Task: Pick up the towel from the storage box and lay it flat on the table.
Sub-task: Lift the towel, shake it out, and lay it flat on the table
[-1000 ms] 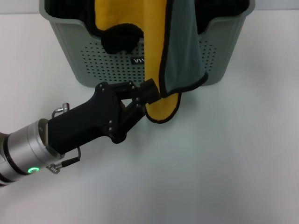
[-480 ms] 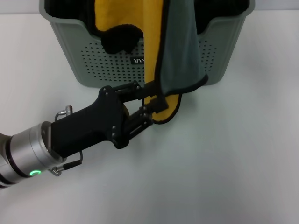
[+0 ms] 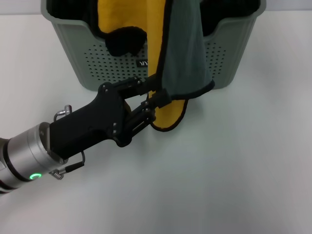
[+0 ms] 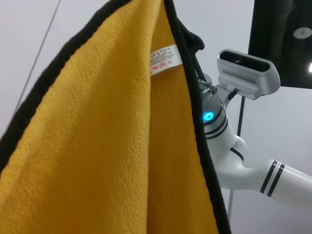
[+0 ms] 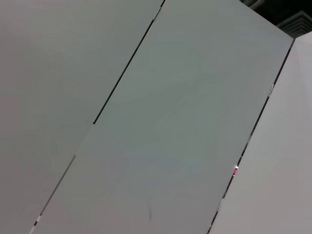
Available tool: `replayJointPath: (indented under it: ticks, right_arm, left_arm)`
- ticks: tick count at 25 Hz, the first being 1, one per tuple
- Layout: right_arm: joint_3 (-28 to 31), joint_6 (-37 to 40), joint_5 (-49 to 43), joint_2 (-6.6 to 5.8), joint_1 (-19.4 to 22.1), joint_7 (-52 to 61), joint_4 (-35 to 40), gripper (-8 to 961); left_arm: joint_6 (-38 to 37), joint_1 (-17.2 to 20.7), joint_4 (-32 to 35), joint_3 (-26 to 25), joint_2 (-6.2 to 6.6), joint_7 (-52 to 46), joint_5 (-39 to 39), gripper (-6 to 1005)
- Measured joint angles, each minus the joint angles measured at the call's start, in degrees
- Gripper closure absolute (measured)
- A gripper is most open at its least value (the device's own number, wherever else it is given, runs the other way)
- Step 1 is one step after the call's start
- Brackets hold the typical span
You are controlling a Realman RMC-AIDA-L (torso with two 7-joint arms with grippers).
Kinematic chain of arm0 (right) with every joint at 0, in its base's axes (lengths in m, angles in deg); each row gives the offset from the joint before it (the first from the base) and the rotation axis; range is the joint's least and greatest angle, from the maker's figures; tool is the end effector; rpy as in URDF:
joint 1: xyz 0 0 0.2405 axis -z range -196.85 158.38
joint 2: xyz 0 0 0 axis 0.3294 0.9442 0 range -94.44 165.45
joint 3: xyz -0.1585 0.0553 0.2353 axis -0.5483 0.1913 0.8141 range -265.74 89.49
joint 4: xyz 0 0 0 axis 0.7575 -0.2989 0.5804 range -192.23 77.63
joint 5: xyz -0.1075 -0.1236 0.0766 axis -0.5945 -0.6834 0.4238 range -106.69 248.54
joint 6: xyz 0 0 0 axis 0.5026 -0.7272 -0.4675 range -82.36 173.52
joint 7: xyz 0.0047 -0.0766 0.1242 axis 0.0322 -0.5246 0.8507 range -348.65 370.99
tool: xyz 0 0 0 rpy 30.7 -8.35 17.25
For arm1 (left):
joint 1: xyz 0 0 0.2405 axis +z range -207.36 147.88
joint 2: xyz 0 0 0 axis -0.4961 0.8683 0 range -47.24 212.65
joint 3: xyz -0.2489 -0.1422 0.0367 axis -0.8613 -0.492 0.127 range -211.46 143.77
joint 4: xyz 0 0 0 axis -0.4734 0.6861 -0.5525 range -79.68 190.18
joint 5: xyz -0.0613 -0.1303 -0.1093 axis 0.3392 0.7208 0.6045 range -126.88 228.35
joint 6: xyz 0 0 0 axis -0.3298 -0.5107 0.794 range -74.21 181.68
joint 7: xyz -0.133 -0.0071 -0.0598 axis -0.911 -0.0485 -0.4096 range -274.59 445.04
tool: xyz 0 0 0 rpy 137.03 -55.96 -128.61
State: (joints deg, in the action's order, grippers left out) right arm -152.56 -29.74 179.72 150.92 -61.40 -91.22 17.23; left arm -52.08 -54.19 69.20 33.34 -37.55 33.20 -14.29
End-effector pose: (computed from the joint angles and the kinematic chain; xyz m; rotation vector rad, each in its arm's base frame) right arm 0.0219 0.3680 0.0879 -2.3373 -0.6052 1.2195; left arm -0.2307 0.2518 -0.0376 -2.4385 -0.3859 -1.5832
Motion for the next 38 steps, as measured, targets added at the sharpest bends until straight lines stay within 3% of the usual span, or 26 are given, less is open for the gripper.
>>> replayJointPath:
  ticks: [10, 16, 21, 26, 30, 33, 38]
  right_arm:
    - [-0.1, 0.0, 0.0, 0.07, -0.3, 0.0, -0.1, 859]
    - [-0.4, 0.0, -0.2, 0.07, -0.3, 0.5, -0.1, 855]
    - [-1.9, 0.5, -0.9, 0.09, 0.8, 0.9, -0.2, 852]
    - [-2.3, 0.7, -0.9, 0.15, 1.7, 1.5, -0.2, 850]
    - [-2.4, 0.7, -2.8, 0.16, 2.5, 6.5, 1.0, 847]
    - [-2.3, 0.7, -7.8, 0.15, 4.1, 14.6, 4.8, 846]
    - [-4.9, -0.3, -15.6, 0.30, 12.1, 27.5, 15.3, 843]
  left_arm:
    - [0.5, 0.0, -0.1, -0.4, 0.11, 0.5, 0.2, 692]
    - [0.1, 0.8, 0.3, -0.4, 0.03, 0.9, 2.7, 807]
    - [-2.1, 1.9, 0.7, -0.4, 0.37, 0.5, 4.4, 987]
    - [-3.1, 3.7, 2.9, -0.5, 0.69, 0.0, 4.6, 988]
    - [-6.4, 5.4, 5.5, -0.6, 1.89, -2.4, 4.6, 989]
    - [-10.1, 8.2, 10.8, -1.7, 3.61, -8.4, 4.6, 989]
    - [-10.5, 13.8, 24.4, -2.7, 5.32, -20.7, 5.4, 988]
